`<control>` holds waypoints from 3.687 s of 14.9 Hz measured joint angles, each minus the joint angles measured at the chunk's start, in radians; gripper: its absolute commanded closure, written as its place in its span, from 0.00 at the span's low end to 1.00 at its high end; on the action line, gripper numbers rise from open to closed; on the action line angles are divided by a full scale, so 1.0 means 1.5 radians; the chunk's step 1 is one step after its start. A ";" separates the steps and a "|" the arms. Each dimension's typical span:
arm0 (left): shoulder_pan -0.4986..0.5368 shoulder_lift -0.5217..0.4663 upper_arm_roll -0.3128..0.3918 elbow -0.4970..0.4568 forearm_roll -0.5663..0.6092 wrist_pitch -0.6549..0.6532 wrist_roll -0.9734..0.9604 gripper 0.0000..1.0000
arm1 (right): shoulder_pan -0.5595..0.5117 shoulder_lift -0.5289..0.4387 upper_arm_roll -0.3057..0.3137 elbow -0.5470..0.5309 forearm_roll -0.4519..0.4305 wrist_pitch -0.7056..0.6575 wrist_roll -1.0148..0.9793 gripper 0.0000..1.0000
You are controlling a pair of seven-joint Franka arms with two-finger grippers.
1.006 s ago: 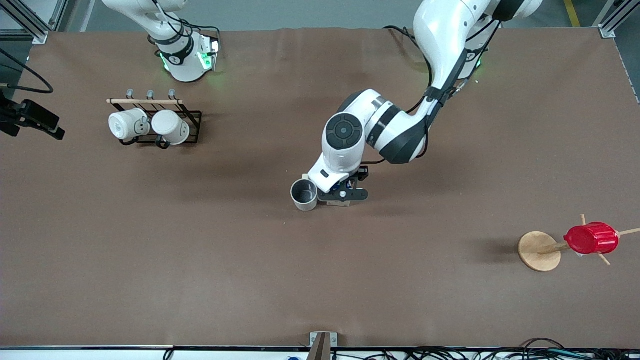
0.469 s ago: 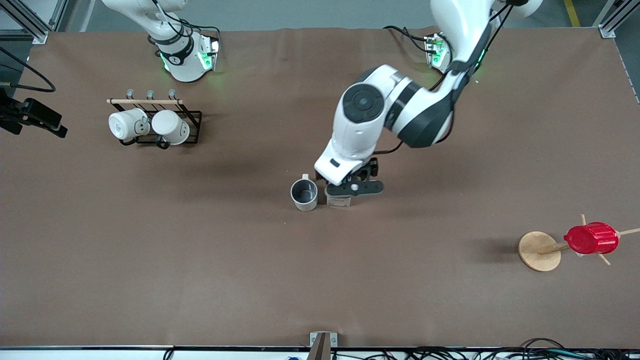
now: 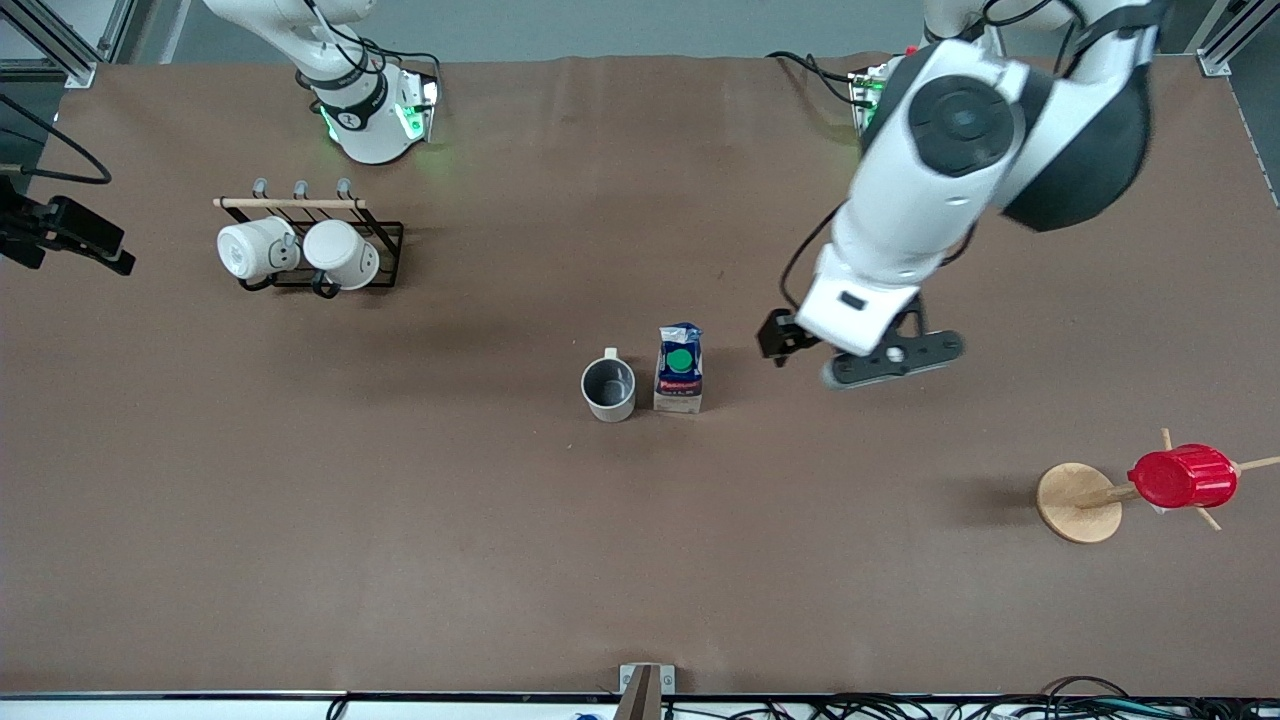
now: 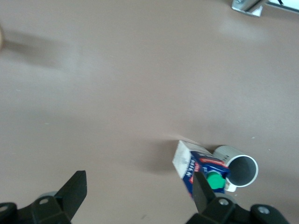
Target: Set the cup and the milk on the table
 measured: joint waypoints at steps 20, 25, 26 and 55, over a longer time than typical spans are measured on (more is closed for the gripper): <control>0.210 -0.234 -0.003 -0.222 -0.040 -0.028 0.342 0.00 | 0.000 0.000 0.000 0.000 0.000 -0.006 -0.001 0.00; 0.224 -0.277 -0.002 -0.294 -0.030 -0.002 0.375 0.00 | 0.000 0.000 0.000 0.000 0.000 -0.006 -0.001 0.00; 0.229 -0.276 -0.002 -0.294 -0.030 0.001 0.390 0.00 | 0.000 0.000 0.000 0.000 0.000 -0.006 -0.001 0.00; 0.244 -0.228 0.010 -0.156 -0.033 -0.074 0.417 0.01 | 0.000 0.000 0.000 0.000 0.000 -0.006 -0.002 0.00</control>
